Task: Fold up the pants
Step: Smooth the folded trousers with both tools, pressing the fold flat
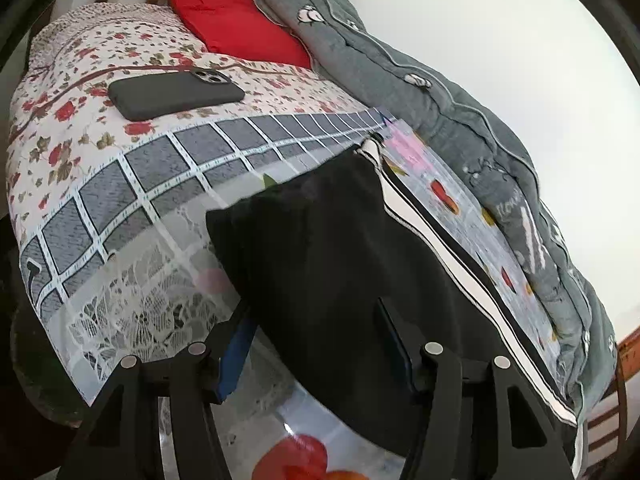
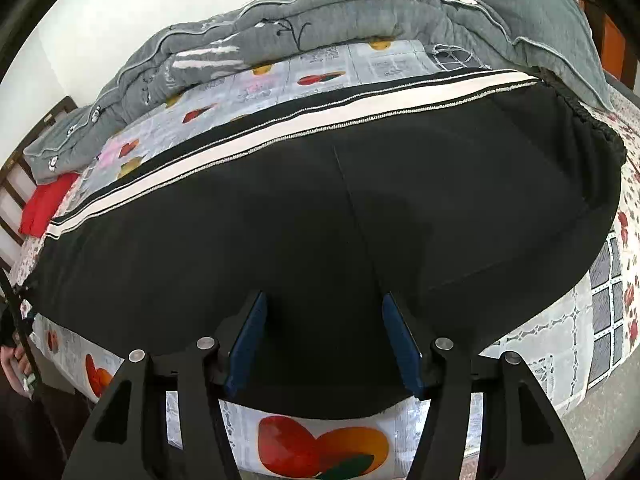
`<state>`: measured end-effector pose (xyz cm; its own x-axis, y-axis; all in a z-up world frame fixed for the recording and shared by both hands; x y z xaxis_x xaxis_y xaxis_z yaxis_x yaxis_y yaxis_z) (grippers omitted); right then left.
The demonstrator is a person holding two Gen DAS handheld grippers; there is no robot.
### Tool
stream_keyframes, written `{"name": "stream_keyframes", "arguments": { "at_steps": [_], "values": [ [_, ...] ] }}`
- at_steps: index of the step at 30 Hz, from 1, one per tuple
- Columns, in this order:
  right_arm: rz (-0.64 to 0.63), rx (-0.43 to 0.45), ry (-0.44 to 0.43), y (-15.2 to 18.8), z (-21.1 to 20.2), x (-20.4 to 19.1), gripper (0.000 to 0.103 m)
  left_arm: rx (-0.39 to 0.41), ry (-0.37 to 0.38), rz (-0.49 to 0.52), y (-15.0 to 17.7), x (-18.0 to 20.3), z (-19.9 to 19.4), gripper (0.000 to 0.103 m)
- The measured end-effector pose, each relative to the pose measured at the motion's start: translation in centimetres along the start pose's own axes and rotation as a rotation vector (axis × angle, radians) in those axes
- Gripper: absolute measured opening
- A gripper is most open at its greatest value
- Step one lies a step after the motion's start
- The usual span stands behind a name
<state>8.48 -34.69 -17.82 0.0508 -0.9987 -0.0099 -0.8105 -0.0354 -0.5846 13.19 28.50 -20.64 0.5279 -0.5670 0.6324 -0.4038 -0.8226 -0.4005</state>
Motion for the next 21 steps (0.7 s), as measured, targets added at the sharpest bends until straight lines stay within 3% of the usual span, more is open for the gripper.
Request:
{"name": "stream_keyframes", "arguments": {
  "at_steps": [8,21],
  "values": [
    [0.02,-0.01,-0.039,0.38,-0.03,0.57,0.06,0.052,-0.07,0.024,0.1,0.84,0.43,0.056],
    [0.038,0.001,-0.072,0.21,0.23,0.96,0.06,0.059,-0.104,0.018,-0.28,0.77,0.26,0.052]
  ]
}}
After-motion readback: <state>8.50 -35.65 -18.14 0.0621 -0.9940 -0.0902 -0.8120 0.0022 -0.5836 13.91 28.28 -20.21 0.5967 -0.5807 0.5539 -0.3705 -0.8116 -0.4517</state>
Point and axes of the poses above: each gripper's, at about its wrist camera, not at the fingertips, and z roughly the way its jaws point, x to its right, y to its underside, the point moved 2 cm from there along z, roughly the way its jaws point, and after that the axes turned 15 degrees about -z, right-handed, at the moved point
